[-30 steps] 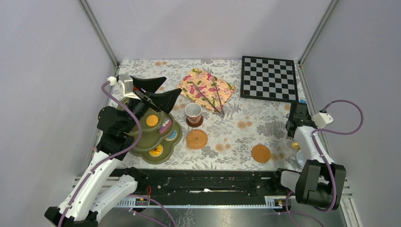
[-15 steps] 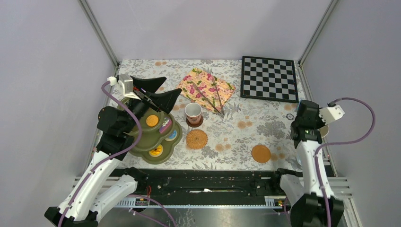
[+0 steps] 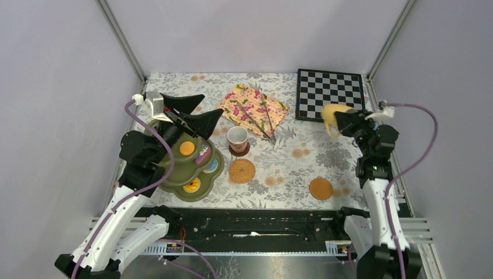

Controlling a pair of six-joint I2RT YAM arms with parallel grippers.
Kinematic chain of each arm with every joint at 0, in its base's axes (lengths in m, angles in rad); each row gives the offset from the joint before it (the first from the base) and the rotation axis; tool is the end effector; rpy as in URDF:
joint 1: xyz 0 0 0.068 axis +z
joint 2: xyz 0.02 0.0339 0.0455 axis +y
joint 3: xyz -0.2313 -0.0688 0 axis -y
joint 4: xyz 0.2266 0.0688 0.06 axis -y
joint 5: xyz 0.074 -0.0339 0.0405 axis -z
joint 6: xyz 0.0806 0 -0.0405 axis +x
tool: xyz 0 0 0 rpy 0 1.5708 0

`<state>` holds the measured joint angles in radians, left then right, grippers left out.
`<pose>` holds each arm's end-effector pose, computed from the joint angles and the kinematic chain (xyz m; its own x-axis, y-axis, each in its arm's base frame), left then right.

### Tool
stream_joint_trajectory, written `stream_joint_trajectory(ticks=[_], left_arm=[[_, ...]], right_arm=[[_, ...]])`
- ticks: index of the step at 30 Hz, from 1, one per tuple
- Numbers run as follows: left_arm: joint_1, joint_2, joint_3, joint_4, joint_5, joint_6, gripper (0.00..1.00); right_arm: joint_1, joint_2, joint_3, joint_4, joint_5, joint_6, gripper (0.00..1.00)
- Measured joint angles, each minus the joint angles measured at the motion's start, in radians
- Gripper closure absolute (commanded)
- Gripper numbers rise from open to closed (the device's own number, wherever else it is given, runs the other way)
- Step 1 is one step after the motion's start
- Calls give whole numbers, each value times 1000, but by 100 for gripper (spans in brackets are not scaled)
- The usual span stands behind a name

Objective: Serve the afternoon tea

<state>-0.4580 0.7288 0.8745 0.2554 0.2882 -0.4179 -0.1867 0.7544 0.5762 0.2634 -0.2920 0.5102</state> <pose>0.1712 -0.1100 0.4189 0.0528 -0.4598 -0.8864 0.7441 0.6101 -0.2722 0.2360 -0.0210 0.3037 0.0221 0.4718 -0.8814 -0.1317 0.8754 0.4652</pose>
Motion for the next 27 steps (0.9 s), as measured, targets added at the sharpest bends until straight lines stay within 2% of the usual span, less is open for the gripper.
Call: stream_joint_trajectory(ticks=[3,6,9,12,14,18,23,27], left_arm=[[0,0,0,0,0,2,1],[0,0,0,0,-5,3,1],[0,-1,0,-1,-16,3,1],[0,-3,0,-2,-29,3,1],[0,-4,0,-3,-37,3,1],[3,-26,-1,-28,-98,3,1],[15,-98,-6,-104,-363,7,1],[27,-135,-6,-132,-508,7,1]], right_arm=[[66,120,24,53,-216,37,100],[222,180,64,-18,-355,-6,100],[415,187,122,-143,-434,-107,100],[584,195,204,-294,-446,-223,100],[701,224,267,-392,-390,-299,100],[915,300,309,-474,-195,-391,100],[1126,469,345,-545,74,-454,100],[1211,617,431,-578,204,-494,100]])
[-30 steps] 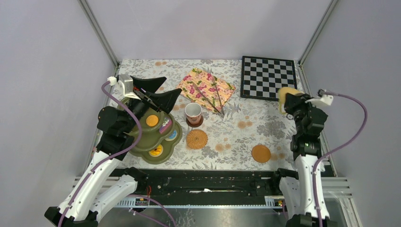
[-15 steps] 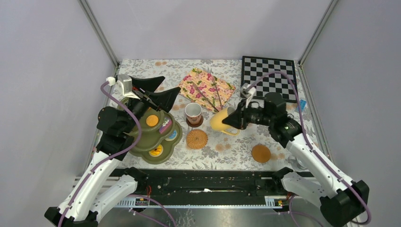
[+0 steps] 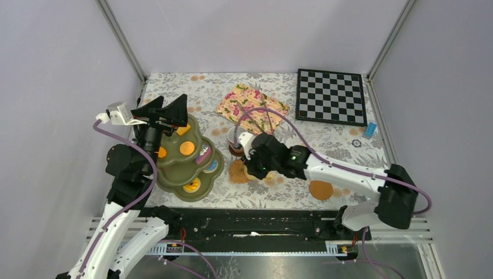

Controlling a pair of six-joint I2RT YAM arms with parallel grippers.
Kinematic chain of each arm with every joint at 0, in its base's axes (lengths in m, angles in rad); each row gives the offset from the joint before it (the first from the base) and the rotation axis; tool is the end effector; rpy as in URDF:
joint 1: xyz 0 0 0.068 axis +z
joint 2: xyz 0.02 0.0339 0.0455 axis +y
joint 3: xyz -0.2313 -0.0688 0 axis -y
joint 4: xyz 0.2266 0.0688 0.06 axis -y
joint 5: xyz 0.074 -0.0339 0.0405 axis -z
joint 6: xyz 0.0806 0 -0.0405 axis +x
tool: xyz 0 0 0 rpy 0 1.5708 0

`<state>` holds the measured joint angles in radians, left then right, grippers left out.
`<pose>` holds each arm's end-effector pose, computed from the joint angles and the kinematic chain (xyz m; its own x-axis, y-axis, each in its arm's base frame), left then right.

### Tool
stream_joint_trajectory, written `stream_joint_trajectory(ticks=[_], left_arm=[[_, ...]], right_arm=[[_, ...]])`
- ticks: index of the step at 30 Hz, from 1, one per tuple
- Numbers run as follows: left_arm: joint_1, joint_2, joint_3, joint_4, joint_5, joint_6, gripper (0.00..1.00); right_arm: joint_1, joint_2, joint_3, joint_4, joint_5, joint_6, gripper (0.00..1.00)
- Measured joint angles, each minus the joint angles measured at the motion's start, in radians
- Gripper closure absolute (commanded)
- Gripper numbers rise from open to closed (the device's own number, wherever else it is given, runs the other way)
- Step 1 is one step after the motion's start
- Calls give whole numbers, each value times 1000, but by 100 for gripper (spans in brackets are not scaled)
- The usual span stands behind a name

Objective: Serve the afternoon tea

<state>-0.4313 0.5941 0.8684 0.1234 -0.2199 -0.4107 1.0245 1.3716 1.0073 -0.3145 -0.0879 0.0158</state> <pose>0.1626 -0.0555 0.4212 0.2326 -0.5360 -0.8116 0.3470 0.8253 -0.4455 0.1641 0.2834 0.2187 -0.3402 -0.5292 -0.7774 -0.8814 0.4676 0.0674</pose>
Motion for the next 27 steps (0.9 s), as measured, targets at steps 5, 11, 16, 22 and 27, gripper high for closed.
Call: stream_joint_trajectory(ticks=[5,11,16,22,27], left_arm=[[11,7,0,-2,2,0,1],[14,14,0,-2,39,0,1],[14,14,0,-2,41,0,1],[18,12,0,-2,46,0,1],[19,10,0,-2,54,0,1]], right_arm=[[36,141,158,-18,51,-34,100],[56,261,272,-37,69,-62,100],[58,330,325,-95,76,-78,100],[63,388,380,-152,78,-94,100],[69,400,390,-174,80,-100,100]])
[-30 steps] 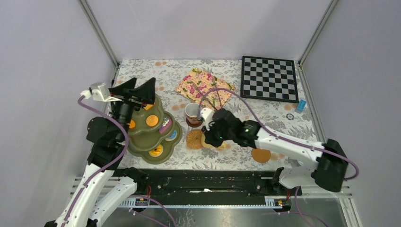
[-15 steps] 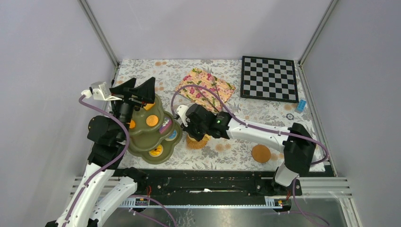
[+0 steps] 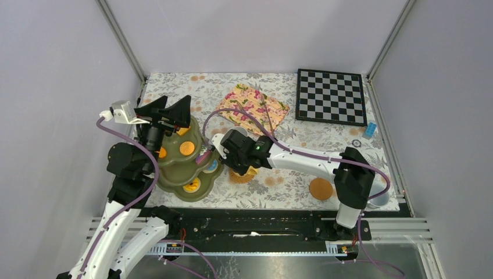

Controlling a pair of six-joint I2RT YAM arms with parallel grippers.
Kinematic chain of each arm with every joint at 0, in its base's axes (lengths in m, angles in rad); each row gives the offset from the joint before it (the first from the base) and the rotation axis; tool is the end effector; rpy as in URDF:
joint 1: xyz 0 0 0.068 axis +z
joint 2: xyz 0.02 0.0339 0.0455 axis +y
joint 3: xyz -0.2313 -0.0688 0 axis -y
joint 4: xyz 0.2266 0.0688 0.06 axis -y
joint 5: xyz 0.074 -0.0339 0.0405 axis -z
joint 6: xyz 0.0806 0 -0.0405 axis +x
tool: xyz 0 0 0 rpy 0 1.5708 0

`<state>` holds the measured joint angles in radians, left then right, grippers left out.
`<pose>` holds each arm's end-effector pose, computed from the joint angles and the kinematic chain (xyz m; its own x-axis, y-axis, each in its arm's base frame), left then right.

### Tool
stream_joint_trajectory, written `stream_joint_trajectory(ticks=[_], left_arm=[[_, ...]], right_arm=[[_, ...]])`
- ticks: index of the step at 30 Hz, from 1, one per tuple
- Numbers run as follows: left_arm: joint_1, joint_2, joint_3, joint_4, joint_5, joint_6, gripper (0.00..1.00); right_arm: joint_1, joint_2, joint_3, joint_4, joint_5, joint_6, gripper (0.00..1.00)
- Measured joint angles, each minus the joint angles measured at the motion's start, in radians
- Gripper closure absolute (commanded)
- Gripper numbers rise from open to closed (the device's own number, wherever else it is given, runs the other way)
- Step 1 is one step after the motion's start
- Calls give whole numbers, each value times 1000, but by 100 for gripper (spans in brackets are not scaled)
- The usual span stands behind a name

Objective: Serve the afternoon tea

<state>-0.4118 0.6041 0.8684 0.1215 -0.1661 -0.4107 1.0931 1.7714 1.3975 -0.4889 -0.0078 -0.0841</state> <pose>0.1656 -0.0578 0.4198 0.2146 -0.5234 -0.8246 0.3709 0.8247 -0.4269 0.1831 0.3551 0.1958 -0.2732 -0.7105 -0.6485 -0.9166 0.3969 -0.0487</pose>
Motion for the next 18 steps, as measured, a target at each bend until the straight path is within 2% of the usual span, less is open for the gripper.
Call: stream_joint_trajectory(ticks=[18], left_arm=[[2,0,0,0,16,0,1]], right_arm=[[13,56,30,-8,49,-17,100]])
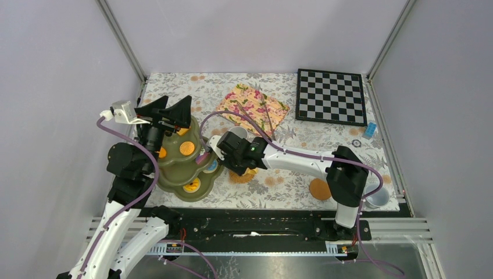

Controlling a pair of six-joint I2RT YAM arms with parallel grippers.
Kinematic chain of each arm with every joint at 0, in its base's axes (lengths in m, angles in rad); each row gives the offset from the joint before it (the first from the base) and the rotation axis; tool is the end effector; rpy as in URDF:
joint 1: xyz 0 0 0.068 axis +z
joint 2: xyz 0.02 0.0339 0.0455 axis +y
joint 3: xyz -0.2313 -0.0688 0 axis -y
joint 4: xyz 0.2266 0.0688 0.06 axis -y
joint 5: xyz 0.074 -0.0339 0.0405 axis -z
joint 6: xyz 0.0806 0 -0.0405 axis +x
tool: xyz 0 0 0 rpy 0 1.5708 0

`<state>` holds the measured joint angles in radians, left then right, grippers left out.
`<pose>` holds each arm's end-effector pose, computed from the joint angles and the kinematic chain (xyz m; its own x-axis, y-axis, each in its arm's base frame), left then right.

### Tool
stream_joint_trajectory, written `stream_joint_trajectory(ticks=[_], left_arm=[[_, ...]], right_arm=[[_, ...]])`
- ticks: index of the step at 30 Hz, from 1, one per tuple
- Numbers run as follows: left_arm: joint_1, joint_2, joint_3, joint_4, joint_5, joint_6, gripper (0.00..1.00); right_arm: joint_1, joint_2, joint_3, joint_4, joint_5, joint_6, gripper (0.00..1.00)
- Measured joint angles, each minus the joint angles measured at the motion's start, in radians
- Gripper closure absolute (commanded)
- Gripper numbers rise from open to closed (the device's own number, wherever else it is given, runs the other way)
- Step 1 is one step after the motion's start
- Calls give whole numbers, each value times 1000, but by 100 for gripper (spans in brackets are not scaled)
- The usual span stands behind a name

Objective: Serve the afternoon tea

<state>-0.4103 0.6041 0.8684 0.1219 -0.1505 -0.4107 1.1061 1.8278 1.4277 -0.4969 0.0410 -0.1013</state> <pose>0.1654 -0.0587 0.4199 0.2101 -0.5218 -0.8268 0.3827 0.8220 -0.4216 0.1855 0.3626 0.1834 -0.2592 -0.7426 -0.6175 -0.9126 0.3976 -0.0950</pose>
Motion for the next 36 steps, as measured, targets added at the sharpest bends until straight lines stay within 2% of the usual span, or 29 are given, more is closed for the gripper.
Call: stream_joint_trajectory(ticks=[4,11,13,16,22,25,28,31,33,36], left_arm=[[0,0,0,0,5,0,1],[0,0,0,0,13,0,1],[0,0,0,0,13,0,1],[0,2,0,0,14,0,1],[0,8,0,0,16,0,1],[0,9,0,0,17,0,1],[0,9,0,0,18,0,1],[0,9,0,0,22,0,1],[0,10,0,0,24,0,1],[0,13,0,0,31,0,1]], right_arm=[[0,7,0,0,2,0,100],[4,8,0,0,2,0,83],[5,8,0,0,2,1,75],[6,8,0,2,3,3,59],[8,8,6,1,23,8,39],[9,-16,15,-24,43,22,22],[10,-122,11,-64,83,43,9],[8,-319,-46,-43,141,58,7],[-3,-497,-135,-3,190,82,9],[-74,-735,-296,31,321,161,22]])
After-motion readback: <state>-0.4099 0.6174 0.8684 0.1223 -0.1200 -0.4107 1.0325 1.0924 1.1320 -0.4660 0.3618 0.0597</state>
